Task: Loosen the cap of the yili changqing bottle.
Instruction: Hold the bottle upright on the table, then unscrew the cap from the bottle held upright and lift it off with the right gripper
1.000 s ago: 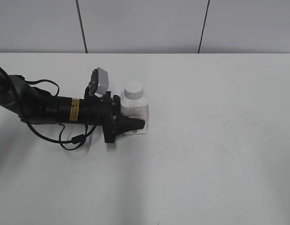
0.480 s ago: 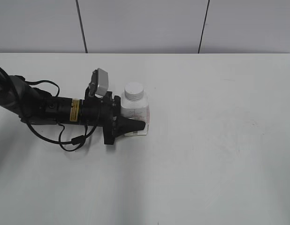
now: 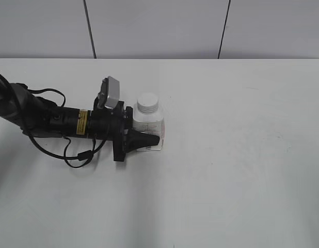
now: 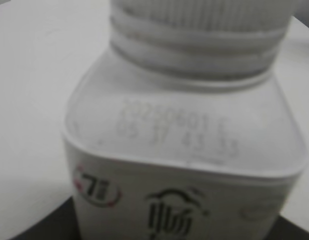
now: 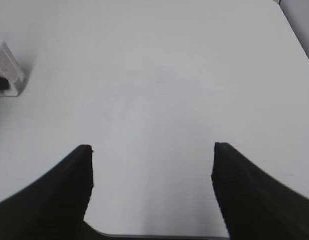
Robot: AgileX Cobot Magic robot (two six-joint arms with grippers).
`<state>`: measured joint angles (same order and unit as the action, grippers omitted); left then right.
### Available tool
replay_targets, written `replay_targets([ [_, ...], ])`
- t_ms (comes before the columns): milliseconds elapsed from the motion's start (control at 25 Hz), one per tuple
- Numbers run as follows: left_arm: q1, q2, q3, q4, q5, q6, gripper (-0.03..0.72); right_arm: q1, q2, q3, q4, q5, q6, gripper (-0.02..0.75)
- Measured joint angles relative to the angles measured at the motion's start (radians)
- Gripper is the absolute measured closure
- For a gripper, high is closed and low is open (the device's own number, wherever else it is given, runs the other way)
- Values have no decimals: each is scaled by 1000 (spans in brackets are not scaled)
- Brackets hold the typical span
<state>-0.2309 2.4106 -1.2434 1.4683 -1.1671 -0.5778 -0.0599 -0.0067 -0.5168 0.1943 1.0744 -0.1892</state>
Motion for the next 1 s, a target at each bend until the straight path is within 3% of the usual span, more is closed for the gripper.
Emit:
replay_targets([
  [320, 0, 0, 0, 13, -1, 13, 318, 0, 323, -12, 208, -54, 19, 156],
  [520, 0, 0, 0, 15, -3, 14, 318, 0, 525, -106, 304, -54, -46, 156],
  [1000, 0, 0, 0, 12, -6, 14, 318, 0, 970, -441, 289, -53, -20, 156],
])
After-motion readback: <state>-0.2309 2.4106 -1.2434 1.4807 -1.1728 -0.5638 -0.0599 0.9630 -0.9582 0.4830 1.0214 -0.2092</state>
